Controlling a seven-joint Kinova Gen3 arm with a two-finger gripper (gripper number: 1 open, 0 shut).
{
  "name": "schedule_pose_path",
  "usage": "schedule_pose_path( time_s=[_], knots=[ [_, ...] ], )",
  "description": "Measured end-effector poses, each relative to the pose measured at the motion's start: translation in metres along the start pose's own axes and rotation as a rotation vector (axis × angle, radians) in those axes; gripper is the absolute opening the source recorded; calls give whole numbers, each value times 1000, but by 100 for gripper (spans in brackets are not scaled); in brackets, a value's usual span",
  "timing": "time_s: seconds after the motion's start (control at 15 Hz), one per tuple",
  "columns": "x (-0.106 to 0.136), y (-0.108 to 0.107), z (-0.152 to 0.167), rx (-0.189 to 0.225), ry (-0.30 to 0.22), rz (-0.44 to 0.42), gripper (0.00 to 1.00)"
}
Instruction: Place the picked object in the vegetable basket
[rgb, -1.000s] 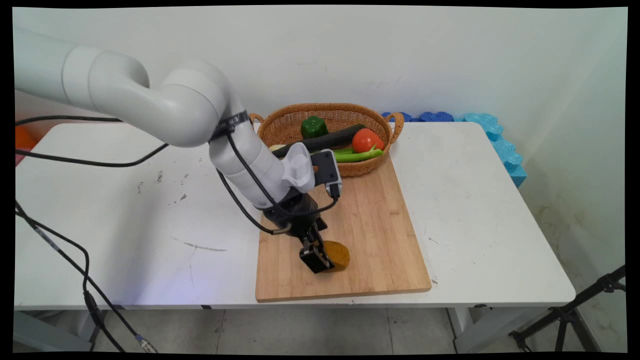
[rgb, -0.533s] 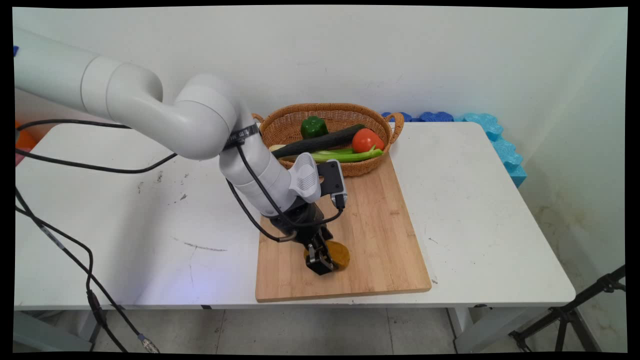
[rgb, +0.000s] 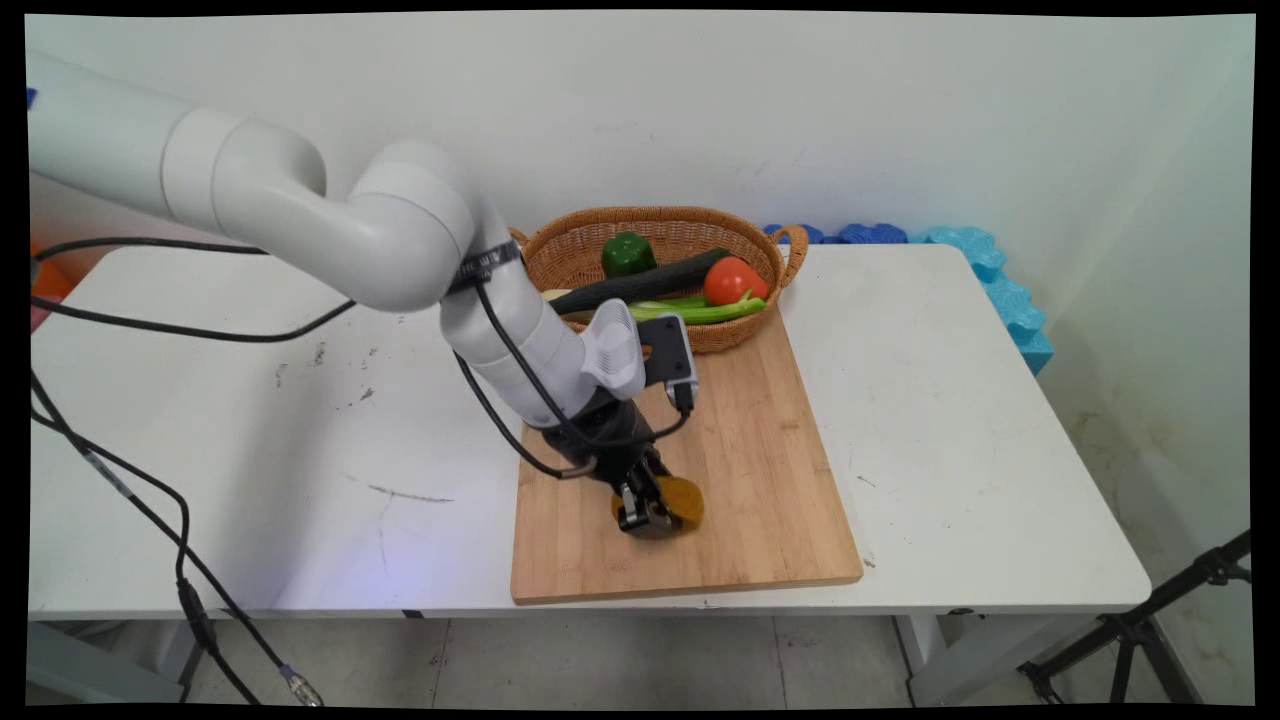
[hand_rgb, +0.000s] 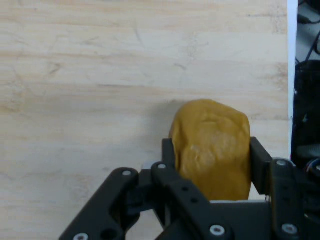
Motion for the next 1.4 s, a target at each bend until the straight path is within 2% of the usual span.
schedule_pose_path(
  time_s=[0.47, 0.73, 1.07, 1.4],
  knots=[
    [24, -11, -66, -12, 66, -61, 0],
    [41, -32, -108, 1, 110, -97, 0],
    [58, -77, -146, 61, 146, -157, 0],
    [60, -125, -163, 145, 142, -215, 0]
  ],
)
